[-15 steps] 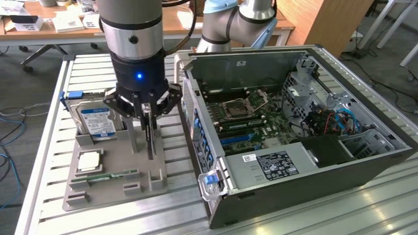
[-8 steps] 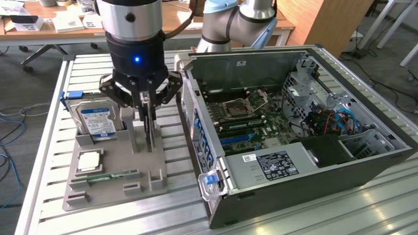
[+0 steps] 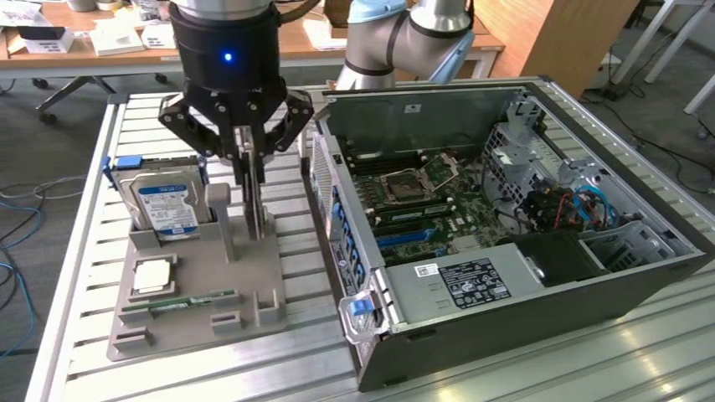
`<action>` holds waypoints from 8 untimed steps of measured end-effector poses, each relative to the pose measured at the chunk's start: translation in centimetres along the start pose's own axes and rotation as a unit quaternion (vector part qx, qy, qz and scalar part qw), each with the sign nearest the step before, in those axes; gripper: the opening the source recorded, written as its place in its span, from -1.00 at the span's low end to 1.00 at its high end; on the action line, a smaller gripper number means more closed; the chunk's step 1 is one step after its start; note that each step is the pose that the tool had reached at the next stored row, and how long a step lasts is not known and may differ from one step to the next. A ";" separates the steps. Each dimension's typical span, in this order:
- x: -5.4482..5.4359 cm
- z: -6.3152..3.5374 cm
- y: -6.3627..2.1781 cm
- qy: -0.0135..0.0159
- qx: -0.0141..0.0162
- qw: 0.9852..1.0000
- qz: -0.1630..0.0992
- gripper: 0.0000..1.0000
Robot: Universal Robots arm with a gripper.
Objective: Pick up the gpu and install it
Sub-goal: 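Pick up the gpu and move the gpu toward the slot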
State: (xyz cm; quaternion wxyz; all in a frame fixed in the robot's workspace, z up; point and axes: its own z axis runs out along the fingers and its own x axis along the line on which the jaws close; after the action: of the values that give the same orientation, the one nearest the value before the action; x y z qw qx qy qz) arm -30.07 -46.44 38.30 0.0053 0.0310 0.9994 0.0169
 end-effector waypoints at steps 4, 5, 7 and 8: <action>0.0 -1.65 0.06 0.000 0.000 1.000 0.000 -0.47; 0.0 -2.03 0.07 0.000 0.000 1.000 0.000 -0.47; 0.0 -2.68 0.09 0.000 0.000 1.000 0.000 -0.47; 0.0 -2.91 0.10 0.000 0.000 1.000 0.000 -0.47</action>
State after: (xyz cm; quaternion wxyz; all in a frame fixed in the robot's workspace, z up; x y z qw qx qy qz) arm -30.07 -46.44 41.21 0.0054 0.0311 0.9994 0.0169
